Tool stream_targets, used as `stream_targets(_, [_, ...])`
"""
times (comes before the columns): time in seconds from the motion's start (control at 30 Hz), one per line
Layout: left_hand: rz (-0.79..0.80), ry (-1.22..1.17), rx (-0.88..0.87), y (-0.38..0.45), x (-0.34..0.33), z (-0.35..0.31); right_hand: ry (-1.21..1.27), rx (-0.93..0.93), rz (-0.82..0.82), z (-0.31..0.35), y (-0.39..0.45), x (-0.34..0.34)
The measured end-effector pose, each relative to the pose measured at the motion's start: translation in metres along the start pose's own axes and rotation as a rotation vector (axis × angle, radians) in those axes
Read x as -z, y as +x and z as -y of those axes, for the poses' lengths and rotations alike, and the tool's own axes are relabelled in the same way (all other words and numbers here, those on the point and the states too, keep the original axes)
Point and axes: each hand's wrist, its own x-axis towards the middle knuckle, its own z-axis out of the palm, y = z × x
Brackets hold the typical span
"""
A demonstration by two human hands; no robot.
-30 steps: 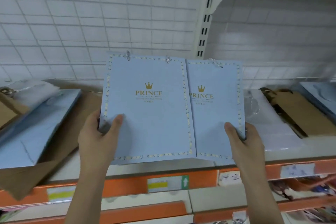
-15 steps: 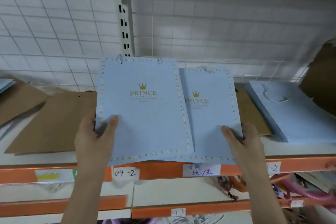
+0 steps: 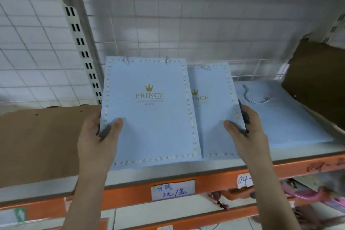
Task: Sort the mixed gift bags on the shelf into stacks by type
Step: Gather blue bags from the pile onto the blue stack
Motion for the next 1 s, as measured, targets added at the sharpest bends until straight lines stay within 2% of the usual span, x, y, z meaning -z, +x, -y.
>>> stream_targets(0.17, [-0.023,-0.069,0.002,-0.014,-0.060,-0.012,-0.048,0.003,-0.017,-0.012,0.043,0.048])
stream_targets(0.4, [-0.117,-0.132,-0.006,-0.062,-0.169,-0.028,-0.110,0.000,0.023,-0.065,0.116,0.155])
stream_targets(0.53, [-0.136,-0.132,0.001,-0.089,-0.224,-0.033,-0.031,-0.037,0.078,-0.091,0.141,0.207])
stream_targets(0.6, [-0.173,-0.128,0.012,-0.101,-0.240,-0.034,0.022,-0.083,0.143,-0.101,0.150,0.217])
stream_targets(0.8, [-0.289,-0.079,0.049,-0.125,-0.252,-0.041,-0.076,-0.107,0.224,-0.120,0.168,0.218])
stream_targets(1.0, [-0.300,0.011,0.007,-0.141,-0.264,-0.050,-0.344,-0.036,0.205,-0.126,0.166,0.218])
